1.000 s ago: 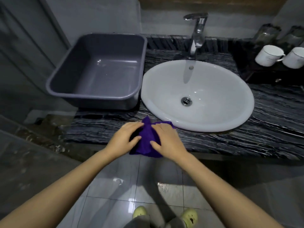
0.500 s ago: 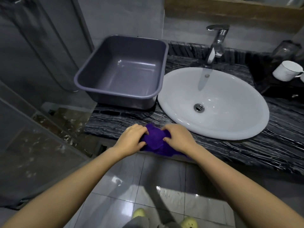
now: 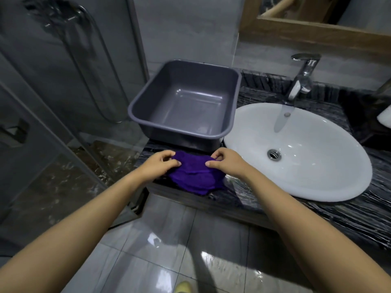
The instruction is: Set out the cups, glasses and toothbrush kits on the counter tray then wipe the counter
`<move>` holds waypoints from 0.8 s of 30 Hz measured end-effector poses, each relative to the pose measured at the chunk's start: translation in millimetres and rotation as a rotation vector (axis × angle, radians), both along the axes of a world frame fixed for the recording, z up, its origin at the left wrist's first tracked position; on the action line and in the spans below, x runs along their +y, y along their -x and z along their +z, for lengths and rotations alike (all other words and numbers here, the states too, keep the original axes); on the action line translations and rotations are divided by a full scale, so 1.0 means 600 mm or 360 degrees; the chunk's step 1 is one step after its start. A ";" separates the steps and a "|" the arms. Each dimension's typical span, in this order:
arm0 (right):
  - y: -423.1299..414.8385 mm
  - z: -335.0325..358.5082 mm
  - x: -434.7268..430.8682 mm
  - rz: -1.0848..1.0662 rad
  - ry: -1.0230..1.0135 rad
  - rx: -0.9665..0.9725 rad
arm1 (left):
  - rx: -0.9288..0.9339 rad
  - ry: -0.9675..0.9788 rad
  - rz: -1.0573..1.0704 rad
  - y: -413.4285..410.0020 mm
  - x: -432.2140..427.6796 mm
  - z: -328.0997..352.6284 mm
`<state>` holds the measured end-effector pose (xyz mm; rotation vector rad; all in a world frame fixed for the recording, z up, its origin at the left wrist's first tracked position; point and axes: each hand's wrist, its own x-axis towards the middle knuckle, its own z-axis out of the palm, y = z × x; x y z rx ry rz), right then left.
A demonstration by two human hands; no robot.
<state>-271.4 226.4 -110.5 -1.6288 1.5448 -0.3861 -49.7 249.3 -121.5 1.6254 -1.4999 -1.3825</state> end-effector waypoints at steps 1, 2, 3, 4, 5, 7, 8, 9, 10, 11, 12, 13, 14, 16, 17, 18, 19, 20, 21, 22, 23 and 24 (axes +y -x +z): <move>-0.004 -0.011 -0.002 0.0000 0.0059 0.0126 | -0.0004 -0.0033 0.0062 0.002 -0.002 -0.009; -0.009 -0.022 -0.004 0.0047 0.0128 0.0309 | -0.0057 -0.0052 0.0137 0.004 -0.006 -0.019; -0.013 -0.030 -0.003 0.0109 0.0178 0.0484 | -0.0206 -0.0053 0.0171 0.005 -0.010 -0.031; -0.016 -0.035 -0.003 0.0174 0.0193 0.0614 | -0.0430 -0.0044 0.0148 0.004 -0.015 -0.040; -0.018 -0.037 -0.004 0.0248 0.0180 0.0692 | -0.0655 -0.0039 0.0108 0.003 -0.020 -0.046; -0.020 -0.037 -0.005 0.0382 0.0147 0.0786 | -0.0867 -0.0037 0.0011 0.005 -0.022 -0.039; -0.021 -0.037 -0.006 0.0418 0.0153 0.0838 | -0.0921 -0.0033 -0.0043 0.005 -0.023 -0.031; -0.021 -0.035 -0.007 0.0438 0.0168 0.0898 | -0.0982 -0.0024 -0.0093 0.005 -0.024 -0.023; -0.021 -0.032 -0.009 0.0448 0.0163 0.0957 | -0.1043 -0.0020 -0.0142 0.002 -0.026 -0.014; -0.021 -0.025 -0.012 0.0460 0.0141 0.1005 | -0.1114 -0.0018 -0.0199 -0.001 -0.031 -0.002; -0.021 -0.016 -0.017 0.0486 0.0082 0.1060 | -0.1174 -0.0020 -0.0267 -0.004 -0.035 0.013; -0.021 -0.003 -0.022 0.0550 0.0001 0.1119 | -0.1206 -0.0024 -0.0342 -0.008 -0.040 0.028; -0.020 0.017 -0.029 0.0643 -0.0104 0.1182 | -0.1198 -0.0040 -0.0425 -0.010 -0.045 0.047; -0.020 0.067 -0.041 0.0806 -0.0335 0.1276 | -0.1112 -0.0117 -0.0573 -0.012 -0.057 0.086; -0.020 0.094 -0.044 0.0851 -0.0438 0.1309 | -0.1104 -0.0139 -0.0660 -0.012 -0.060 0.105; -0.021 0.128 -0.047 0.0886 -0.0522 0.1335 | -0.1137 -0.0174 -0.0748 -0.012 -0.062 0.132; -0.023 0.155 -0.052 0.0903 -0.0619 0.1326 | -0.1196 -0.0237 -0.0828 -0.013 -0.066 0.151; -0.026 0.182 -0.057 0.0907 -0.0707 0.1300 | -0.1264 -0.0293 -0.0879 -0.014 -0.069 0.174; -0.028 0.214 -0.064 0.0911 -0.0767 0.1275 | -0.1317 -0.0328 -0.0901 -0.016 -0.074 0.200; -0.029 0.247 -0.068 0.0913 -0.0756 0.1237 | -0.1349 -0.0351 -0.0885 -0.020 -0.079 0.225; -0.032 0.285 -0.076 0.0906 -0.0757 0.1190 | -0.1335 -0.0368 -0.0840 -0.026 -0.085 0.257; -0.038 0.329 -0.080 0.0891 -0.0738 0.1163 | -0.1352 -0.0369 -0.0789 -0.028 -0.089 0.301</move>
